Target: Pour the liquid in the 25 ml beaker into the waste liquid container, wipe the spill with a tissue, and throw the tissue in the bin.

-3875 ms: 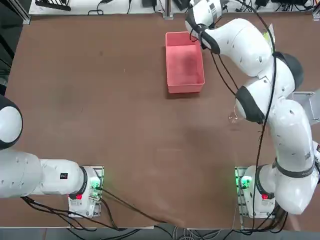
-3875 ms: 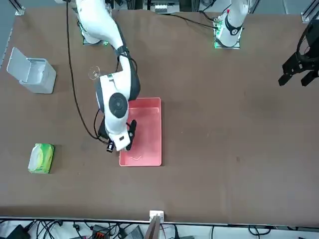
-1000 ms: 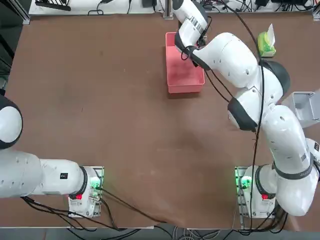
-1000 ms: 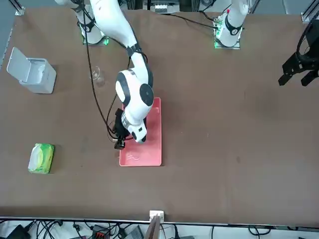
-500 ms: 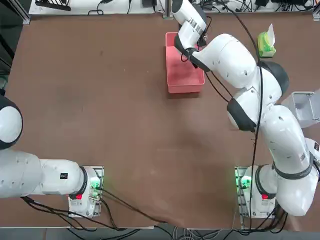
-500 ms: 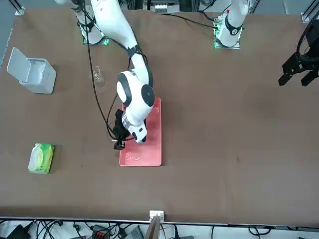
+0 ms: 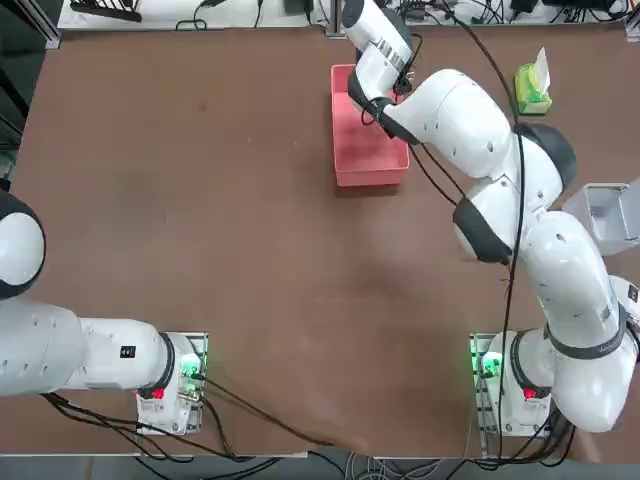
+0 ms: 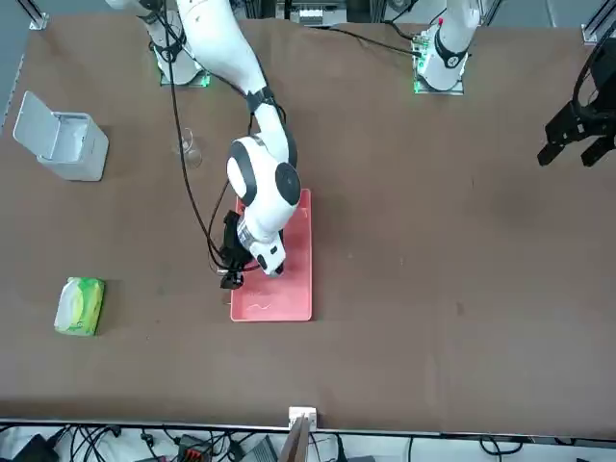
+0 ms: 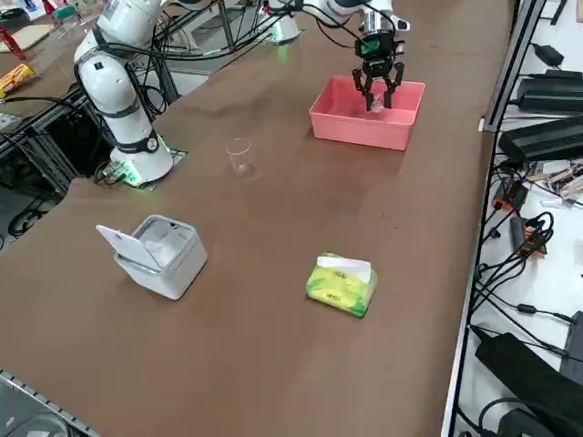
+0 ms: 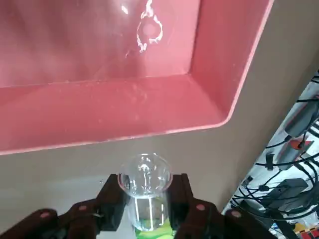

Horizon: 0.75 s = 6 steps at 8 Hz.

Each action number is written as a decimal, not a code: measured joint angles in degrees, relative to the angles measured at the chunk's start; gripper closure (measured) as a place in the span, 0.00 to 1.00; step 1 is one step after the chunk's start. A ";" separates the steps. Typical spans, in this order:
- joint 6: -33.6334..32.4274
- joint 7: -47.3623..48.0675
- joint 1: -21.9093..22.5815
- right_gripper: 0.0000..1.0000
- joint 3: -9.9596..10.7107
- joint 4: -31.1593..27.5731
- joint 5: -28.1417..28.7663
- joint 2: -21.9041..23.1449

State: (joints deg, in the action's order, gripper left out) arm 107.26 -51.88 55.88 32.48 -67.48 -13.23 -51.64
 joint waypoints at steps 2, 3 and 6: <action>-0.01 0.45 -0.43 0.53 1.04 0.26 3.40 0.10; -0.07 0.46 -1.43 0.53 2.25 0.58 9.22 0.29; -0.12 -2.19 -9.27 0.53 3.23 1.25 21.21 2.38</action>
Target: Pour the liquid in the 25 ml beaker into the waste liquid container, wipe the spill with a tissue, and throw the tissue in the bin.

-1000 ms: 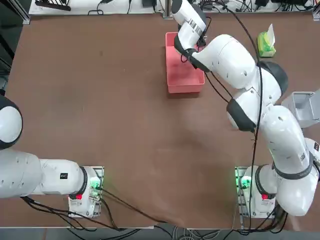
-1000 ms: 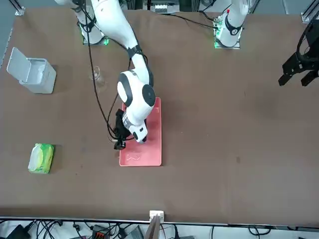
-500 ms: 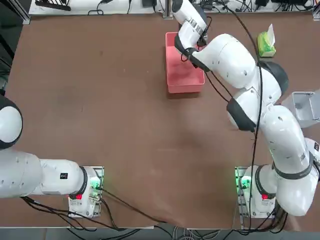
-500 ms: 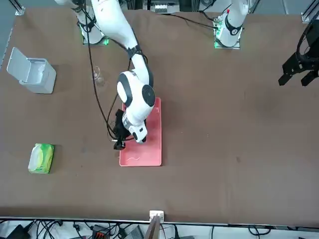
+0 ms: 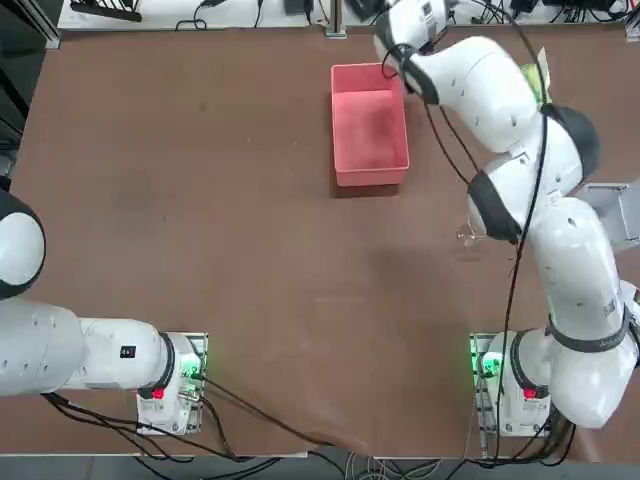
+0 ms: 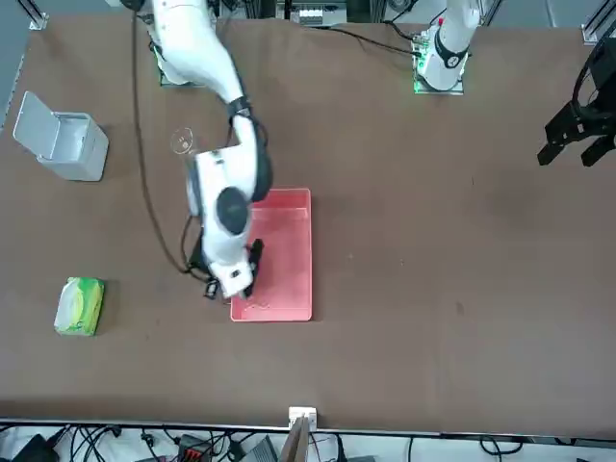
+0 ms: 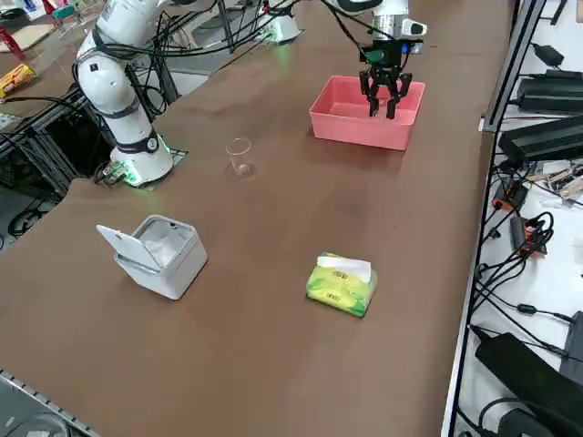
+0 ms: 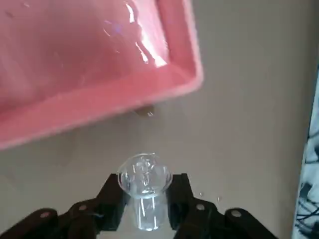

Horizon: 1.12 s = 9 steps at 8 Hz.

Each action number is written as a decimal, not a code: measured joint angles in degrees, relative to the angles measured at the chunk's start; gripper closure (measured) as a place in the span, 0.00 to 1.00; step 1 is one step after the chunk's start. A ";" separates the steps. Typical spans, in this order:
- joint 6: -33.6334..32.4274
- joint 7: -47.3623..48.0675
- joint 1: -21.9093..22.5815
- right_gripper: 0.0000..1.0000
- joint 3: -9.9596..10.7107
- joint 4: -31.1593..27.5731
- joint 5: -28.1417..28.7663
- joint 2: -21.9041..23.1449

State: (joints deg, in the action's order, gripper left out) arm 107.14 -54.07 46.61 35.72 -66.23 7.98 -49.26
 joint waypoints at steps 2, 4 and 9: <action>-0.07 -3.16 -5.16 0.53 -0.03 -0.35 6.06 1.97; -0.09 -7.89 -9.71 0.53 -0.56 -1.87 11.24 4.08; -0.63 -22.71 -28.13 0.53 -14.55 -8.27 24.55 9.55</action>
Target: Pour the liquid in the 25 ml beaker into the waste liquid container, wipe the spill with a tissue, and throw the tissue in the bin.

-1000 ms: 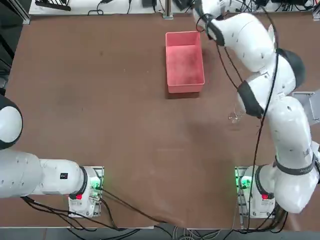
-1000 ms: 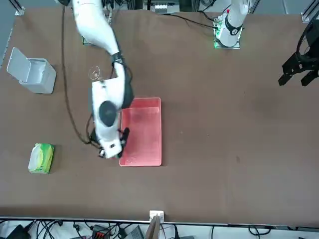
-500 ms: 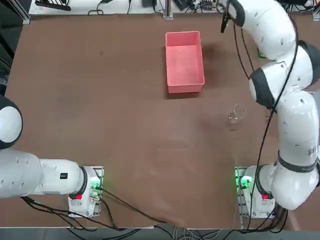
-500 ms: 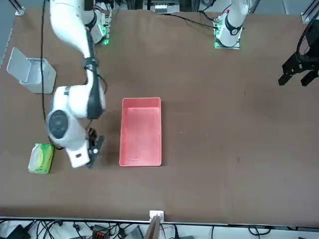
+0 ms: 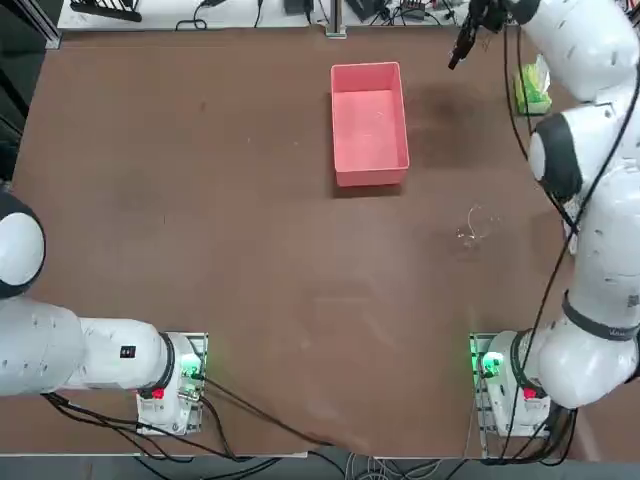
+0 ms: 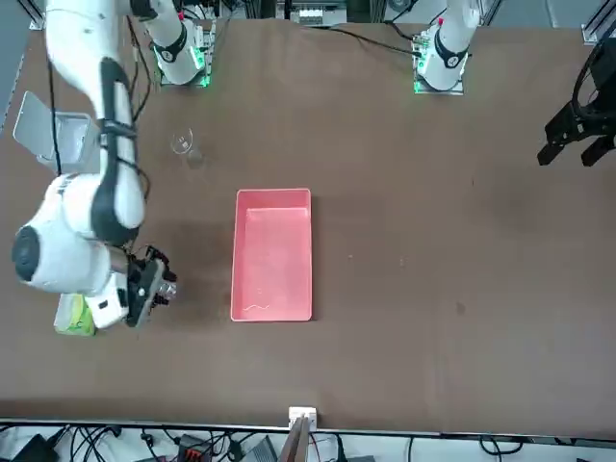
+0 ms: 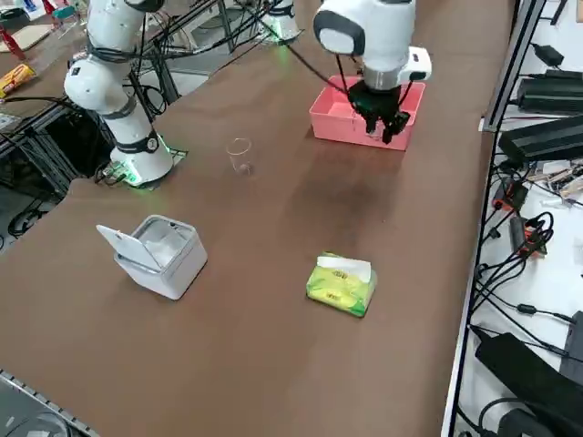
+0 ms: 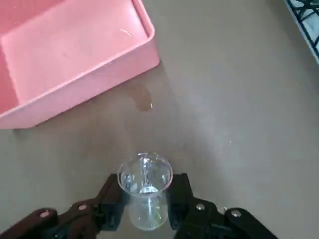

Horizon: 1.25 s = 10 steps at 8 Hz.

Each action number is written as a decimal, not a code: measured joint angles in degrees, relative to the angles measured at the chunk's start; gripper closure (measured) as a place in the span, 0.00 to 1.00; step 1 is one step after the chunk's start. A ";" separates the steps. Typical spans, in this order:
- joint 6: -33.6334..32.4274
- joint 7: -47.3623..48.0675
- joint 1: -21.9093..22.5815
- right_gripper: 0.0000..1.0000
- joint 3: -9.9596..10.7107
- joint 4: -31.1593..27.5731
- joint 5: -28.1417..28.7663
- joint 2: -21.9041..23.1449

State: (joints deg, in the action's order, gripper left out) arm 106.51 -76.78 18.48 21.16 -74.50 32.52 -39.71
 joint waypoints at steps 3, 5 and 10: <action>0.05 -5.78 -17.78 0.53 -17.73 -3.19 0.51 1.73; 0.85 -10.55 -25.81 0.53 -26.38 -5.25 1.43 1.39; 0.39 -34.95 -33.35 0.53 -29.17 -6.72 11.30 -6.82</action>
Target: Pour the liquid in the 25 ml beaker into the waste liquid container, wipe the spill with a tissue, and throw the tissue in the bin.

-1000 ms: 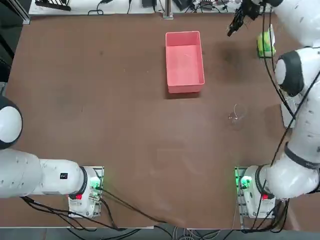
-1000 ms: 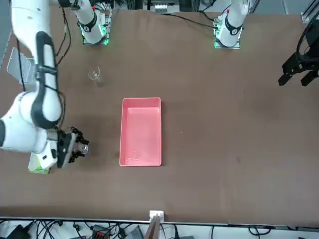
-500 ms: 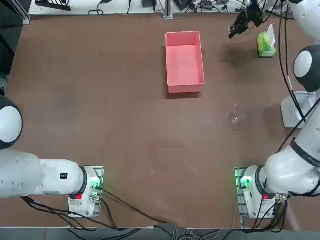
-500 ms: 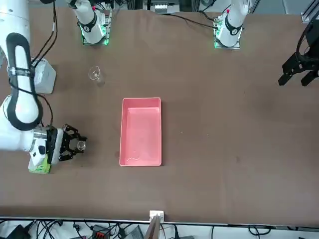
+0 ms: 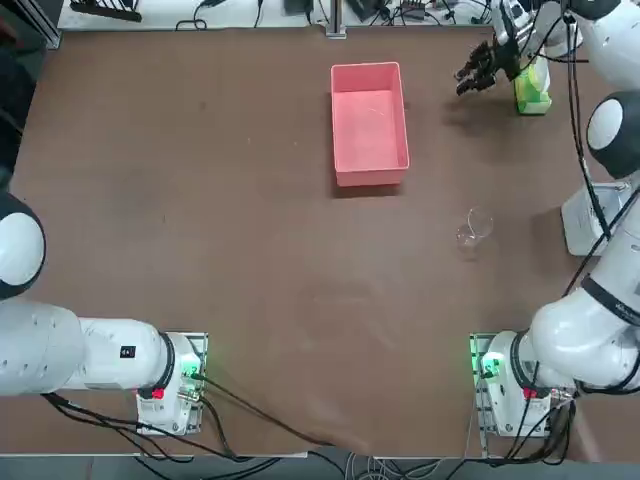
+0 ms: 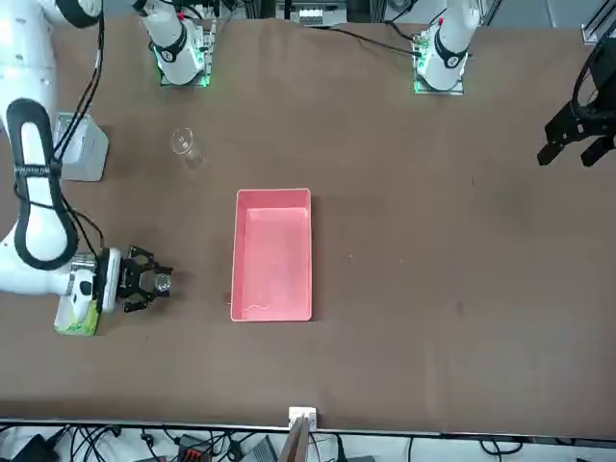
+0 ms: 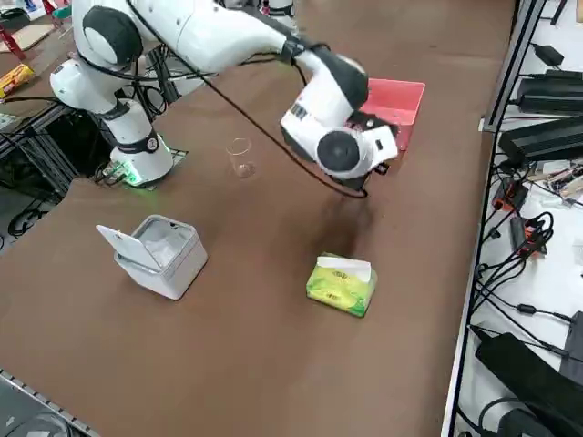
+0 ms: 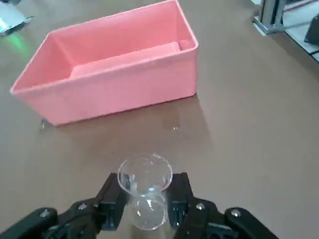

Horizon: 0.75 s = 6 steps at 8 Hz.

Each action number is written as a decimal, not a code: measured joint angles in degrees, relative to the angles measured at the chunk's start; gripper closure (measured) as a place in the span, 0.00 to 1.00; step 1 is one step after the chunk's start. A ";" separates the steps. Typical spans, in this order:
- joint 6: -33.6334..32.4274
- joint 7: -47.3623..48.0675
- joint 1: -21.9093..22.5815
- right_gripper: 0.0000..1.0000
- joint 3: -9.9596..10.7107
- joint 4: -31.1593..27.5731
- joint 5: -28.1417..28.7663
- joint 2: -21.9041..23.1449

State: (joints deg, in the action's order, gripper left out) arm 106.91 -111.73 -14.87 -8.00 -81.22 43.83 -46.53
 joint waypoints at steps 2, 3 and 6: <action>-3.24 -7.64 -3.10 0.53 -0.09 0.02 1.90 -1.96; -4.84 -10.83 -4.34 0.53 -0.11 0.02 3.19 -2.72; -5.86 -16.29 -6.37 0.53 -0.18 0.04 4.32 -4.95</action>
State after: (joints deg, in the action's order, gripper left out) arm 101.05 -128.02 -21.24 -8.19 -81.18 48.15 -51.49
